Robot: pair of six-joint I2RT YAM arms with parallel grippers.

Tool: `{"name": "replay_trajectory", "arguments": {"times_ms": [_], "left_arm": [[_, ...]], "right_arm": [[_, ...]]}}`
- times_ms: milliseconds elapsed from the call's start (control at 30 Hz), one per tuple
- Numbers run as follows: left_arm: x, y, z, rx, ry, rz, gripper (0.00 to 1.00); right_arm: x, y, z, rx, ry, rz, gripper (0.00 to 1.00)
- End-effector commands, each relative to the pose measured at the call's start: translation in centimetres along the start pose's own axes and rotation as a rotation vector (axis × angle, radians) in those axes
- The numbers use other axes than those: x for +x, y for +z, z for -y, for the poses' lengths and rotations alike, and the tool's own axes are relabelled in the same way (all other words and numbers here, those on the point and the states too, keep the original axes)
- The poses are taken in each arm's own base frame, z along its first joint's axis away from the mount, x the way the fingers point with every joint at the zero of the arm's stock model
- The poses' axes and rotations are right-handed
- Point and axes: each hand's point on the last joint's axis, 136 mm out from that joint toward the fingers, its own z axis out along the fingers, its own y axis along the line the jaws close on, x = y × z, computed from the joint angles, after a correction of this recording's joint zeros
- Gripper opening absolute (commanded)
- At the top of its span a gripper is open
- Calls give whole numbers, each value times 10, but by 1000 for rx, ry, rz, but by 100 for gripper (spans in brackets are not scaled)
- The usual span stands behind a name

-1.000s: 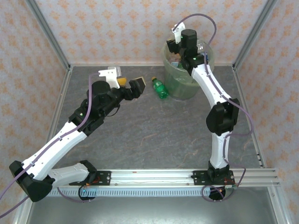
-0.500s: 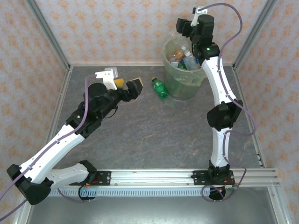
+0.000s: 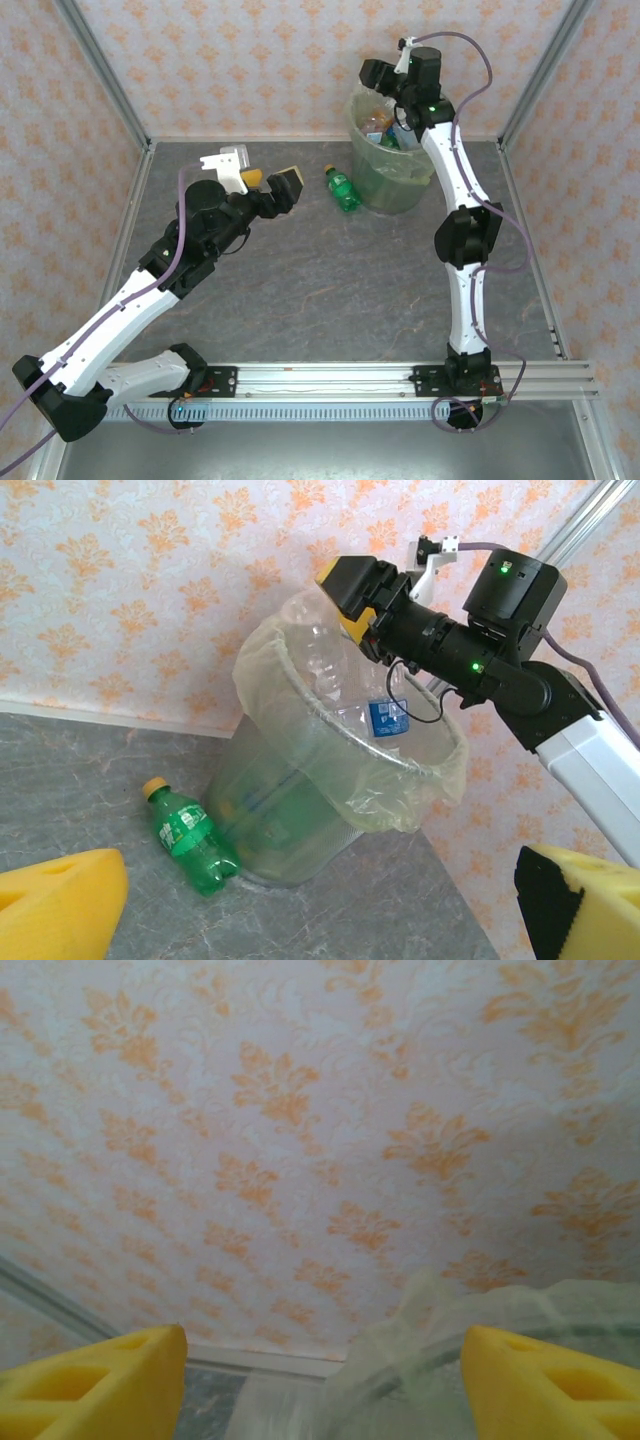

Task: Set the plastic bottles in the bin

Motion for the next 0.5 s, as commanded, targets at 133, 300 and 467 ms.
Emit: {"name": "replay_trajectory", "arguments": {"times_ms": [133, 300, 467], "left_arm": [[-5, -3, -1, 13, -20, 35, 99], [-2, -3, -1, 21, -28, 29, 99], [1, -3, -2, 23, -34, 22, 99]], "right_arm": [[-8, -38, -51, -120, -31, -61, 68], [3, -52, -65, -109, -69, -95, 68], [-5, -63, -71, -71, -88, -72, 68]]}}
